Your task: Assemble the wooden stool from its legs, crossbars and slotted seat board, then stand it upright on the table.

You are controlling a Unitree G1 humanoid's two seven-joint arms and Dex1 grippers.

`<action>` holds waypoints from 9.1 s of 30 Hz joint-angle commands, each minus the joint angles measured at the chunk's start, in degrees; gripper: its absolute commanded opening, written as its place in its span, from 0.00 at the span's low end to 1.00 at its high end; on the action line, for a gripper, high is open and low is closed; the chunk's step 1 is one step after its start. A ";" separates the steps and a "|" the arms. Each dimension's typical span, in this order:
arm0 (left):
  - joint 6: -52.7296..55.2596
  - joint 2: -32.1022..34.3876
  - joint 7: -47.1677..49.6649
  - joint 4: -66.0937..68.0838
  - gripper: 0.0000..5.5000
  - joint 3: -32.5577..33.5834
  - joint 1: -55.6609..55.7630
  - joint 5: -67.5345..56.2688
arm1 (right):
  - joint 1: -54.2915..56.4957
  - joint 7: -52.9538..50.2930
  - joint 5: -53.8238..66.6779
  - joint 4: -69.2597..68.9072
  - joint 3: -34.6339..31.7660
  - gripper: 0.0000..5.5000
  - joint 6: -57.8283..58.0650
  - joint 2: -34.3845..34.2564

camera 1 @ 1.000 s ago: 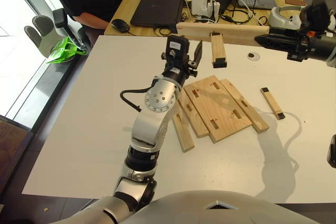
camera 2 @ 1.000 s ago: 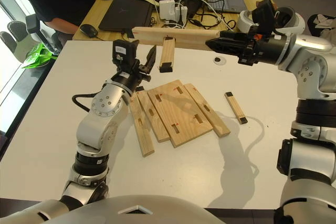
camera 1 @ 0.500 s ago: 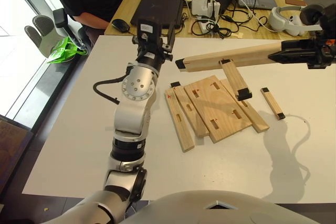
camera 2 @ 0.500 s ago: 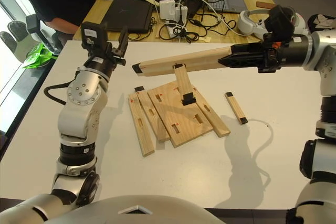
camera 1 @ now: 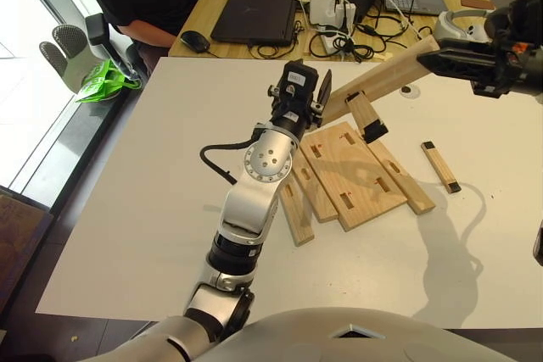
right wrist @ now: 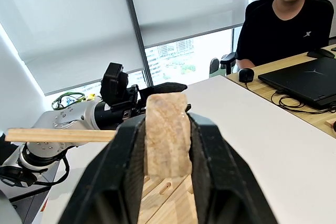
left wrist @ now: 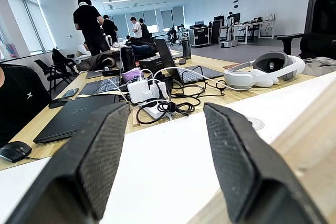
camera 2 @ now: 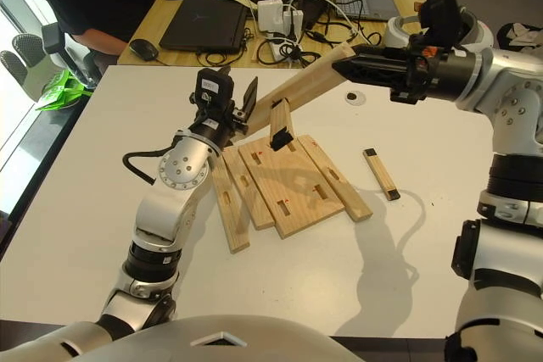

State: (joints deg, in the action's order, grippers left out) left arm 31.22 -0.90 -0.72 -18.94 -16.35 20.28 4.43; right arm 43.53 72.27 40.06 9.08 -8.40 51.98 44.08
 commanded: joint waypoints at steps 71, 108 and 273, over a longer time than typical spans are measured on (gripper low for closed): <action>-6.36 -4.83 12.66 -8.83 0.47 11.28 -28.88 -13.69 | -41.89 -39.60 21.45 -25.53 -29.55 0.19 9.89 3.72; -5.13 -4.27 10.67 -3.34 0.47 10.56 -22.13 -13.82 | -32.54 -76.19 -3.41 -30.64 3.97 0.19 -5.30 -25.42; 60.41 -5.47 4.27 -15.76 0.47 26.98 -2.79 -15.13 | -42.92 -64.74 -23.59 -42.75 28.15 0.54 -5.78 -32.04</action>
State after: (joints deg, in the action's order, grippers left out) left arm 88.23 -2.41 2.03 -29.96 12.35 20.07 -10.99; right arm 0.74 8.02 16.55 -30.78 23.03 44.29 11.00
